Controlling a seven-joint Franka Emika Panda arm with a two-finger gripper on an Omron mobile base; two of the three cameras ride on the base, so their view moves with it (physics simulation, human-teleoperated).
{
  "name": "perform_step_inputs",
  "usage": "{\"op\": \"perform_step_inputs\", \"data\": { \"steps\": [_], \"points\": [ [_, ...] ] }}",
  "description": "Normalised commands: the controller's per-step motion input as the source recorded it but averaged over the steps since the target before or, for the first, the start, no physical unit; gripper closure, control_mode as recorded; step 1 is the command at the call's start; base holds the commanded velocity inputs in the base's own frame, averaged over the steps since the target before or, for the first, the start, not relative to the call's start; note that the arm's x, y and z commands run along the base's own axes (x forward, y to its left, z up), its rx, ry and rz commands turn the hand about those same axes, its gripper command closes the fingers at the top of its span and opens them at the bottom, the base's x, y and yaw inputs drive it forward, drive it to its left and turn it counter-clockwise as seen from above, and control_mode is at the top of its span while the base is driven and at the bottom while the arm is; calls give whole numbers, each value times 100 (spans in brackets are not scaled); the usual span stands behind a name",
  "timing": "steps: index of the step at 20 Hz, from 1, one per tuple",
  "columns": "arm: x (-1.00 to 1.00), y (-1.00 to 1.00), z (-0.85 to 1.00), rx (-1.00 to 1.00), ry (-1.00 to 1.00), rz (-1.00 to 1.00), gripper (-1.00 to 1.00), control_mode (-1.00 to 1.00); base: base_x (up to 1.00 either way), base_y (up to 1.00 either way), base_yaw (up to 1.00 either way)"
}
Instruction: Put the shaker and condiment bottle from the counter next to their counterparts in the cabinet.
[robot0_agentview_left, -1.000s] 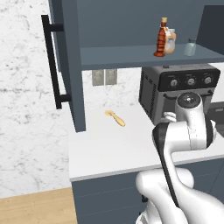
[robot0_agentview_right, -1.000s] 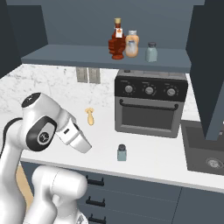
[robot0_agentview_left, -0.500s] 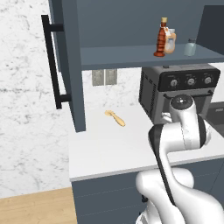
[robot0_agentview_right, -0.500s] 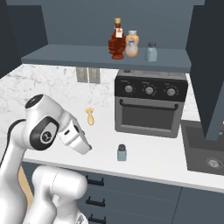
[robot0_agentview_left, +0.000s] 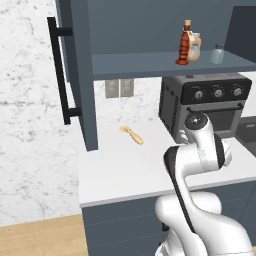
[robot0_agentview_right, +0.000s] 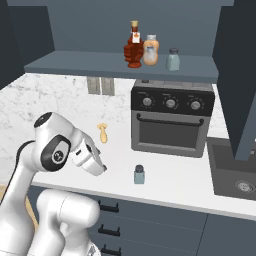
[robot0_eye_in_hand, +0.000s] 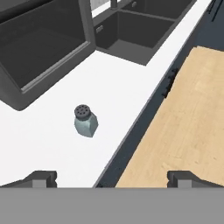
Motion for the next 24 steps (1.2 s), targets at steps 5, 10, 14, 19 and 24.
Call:
{"op": "perform_step_inputs", "data": {
  "steps": [5, 10, 14, 19, 24],
  "points": [
    [3, -5, -44, -5, -21, 0, -100, -100, 0, 0, 0],
    [0, -16, -42, 0, -22, 0, -100, -100, 0, 0, 0],
    [0, -15, -48, -1, -25, 0, -100, -100, 0, 0, 0],
    [-18, -7, -33, 0, -20, 0, -100, -100, 0, 0, 0],
    [-16, -5, -27, 0, -11, 0, -100, -100, 0, 0, 0]
  ]
}}
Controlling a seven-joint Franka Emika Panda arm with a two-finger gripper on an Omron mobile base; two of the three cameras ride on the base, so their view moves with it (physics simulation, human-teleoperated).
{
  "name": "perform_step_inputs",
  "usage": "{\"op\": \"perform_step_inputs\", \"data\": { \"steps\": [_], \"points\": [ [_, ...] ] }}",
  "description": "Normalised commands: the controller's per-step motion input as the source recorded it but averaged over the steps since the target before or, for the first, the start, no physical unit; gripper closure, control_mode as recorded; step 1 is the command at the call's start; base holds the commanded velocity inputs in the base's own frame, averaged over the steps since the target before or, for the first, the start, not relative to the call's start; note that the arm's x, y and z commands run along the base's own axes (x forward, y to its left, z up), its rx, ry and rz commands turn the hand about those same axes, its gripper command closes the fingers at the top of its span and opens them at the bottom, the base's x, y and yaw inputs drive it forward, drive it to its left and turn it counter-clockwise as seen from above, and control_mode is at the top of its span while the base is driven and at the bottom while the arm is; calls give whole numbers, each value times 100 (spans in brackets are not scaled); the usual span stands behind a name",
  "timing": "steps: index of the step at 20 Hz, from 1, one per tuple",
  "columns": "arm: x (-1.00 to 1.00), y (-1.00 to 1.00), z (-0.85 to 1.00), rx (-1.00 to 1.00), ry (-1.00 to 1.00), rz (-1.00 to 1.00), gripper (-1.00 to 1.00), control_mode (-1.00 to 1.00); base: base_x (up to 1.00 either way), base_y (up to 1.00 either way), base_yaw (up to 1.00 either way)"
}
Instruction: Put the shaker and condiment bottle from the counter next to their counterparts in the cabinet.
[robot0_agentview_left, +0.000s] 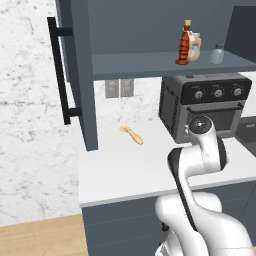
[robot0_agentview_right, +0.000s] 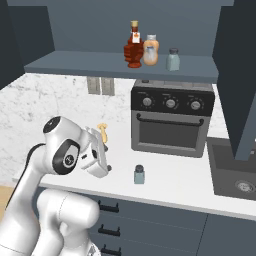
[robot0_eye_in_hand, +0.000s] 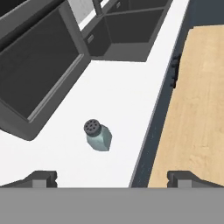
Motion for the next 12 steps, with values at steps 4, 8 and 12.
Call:
{"op": "perform_step_inputs", "data": {
  "steps": [4, 8, 12],
  "points": [
    [0, -3, -55, 0, -8, 0, -100, -100, 0, 0, 0],
    [0, -10, -48, 0, -10, 0, -100, -100, 0, 0, 0],
    [0, -11, -32, 0, -9, 0, -100, -100, 0, 0, 0]
  ]
}}
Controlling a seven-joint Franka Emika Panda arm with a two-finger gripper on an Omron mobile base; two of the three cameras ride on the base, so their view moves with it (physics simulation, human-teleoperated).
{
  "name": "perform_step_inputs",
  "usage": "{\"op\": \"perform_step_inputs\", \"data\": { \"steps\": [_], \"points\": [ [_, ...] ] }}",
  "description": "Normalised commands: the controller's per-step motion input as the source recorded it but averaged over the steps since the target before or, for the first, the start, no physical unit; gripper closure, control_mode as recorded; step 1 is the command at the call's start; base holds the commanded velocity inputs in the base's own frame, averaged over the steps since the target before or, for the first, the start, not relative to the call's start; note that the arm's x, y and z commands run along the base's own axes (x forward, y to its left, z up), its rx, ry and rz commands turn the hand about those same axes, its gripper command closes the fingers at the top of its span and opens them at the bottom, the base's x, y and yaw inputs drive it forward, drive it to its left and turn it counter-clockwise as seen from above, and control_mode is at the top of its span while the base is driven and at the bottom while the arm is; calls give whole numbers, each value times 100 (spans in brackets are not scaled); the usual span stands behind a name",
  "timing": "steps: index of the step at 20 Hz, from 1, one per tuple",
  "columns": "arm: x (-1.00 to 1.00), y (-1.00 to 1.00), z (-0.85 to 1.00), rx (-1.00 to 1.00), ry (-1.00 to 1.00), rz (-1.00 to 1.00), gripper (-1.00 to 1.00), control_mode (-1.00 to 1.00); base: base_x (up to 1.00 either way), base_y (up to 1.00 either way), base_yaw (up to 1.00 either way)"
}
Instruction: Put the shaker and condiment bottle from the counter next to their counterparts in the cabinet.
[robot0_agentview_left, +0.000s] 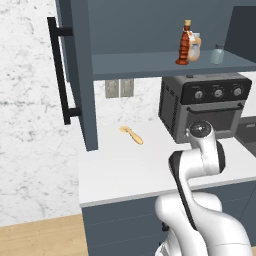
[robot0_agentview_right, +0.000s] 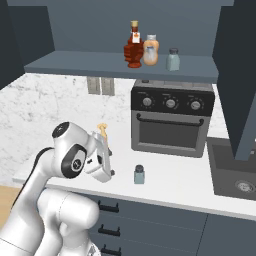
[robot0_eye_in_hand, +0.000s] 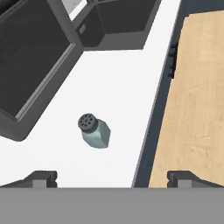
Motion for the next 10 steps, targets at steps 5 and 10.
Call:
{"op": "perform_step_inputs", "data": {
  "steps": [5, 10],
  "points": [
    [0, -11, -31, 0, -7, 0, -100, -100, 0, 0, 0],
    [0, -6, -34, 0, -3, 0, -100, -100, 0, 0, 0]
  ]
}}
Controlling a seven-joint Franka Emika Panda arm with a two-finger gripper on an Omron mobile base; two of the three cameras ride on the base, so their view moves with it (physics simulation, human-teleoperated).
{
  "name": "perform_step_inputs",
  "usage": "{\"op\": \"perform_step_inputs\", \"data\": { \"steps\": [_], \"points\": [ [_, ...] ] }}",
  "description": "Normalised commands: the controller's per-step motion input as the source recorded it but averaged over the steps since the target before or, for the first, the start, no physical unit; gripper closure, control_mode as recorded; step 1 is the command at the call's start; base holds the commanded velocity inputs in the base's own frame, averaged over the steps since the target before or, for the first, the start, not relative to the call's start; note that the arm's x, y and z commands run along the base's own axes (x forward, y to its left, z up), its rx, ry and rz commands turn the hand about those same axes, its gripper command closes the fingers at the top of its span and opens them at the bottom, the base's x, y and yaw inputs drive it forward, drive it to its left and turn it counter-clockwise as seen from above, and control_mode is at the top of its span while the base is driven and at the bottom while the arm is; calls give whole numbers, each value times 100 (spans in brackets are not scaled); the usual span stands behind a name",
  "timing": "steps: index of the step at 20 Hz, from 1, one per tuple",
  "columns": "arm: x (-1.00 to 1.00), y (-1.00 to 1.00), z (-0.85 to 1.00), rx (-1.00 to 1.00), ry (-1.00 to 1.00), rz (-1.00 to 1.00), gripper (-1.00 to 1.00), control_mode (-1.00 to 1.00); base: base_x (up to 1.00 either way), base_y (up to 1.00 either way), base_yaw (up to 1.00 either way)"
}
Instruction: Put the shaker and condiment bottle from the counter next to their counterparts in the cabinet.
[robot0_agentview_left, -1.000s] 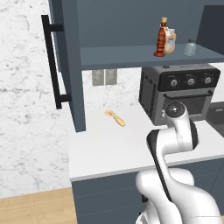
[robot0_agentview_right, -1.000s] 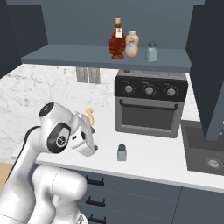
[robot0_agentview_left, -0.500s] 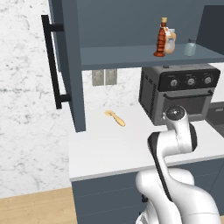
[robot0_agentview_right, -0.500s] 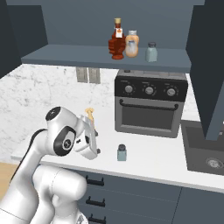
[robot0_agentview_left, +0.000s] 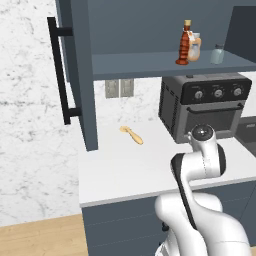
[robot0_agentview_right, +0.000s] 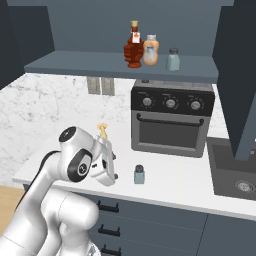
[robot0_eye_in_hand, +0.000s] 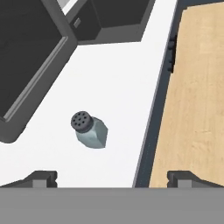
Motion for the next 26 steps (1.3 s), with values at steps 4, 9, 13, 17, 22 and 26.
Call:
{"op": "perform_step_inputs", "data": {
  "steps": [4, 9, 13, 17, 22, 26],
  "points": [
    [0, 0, -20, 0, 0, 0, -100, -100, 0, 0, 0],
    [1, 0, -2, 0, 0, 0, -100, -100, 0, 0, 0],
    [17, 0, -1, 0, 0, 0, -100, -100, 0, 0, 0],
    [14, -1, -9, -1, 0, 2, -100, -100, 0, 0, 0],
    [1, -2, -19, 0, 0, 4, -100, -100, 0, 0, 0],
    [0, 0, -15, 0, 0, 1, -100, -100, 0, 0, 0]
  ]
}}
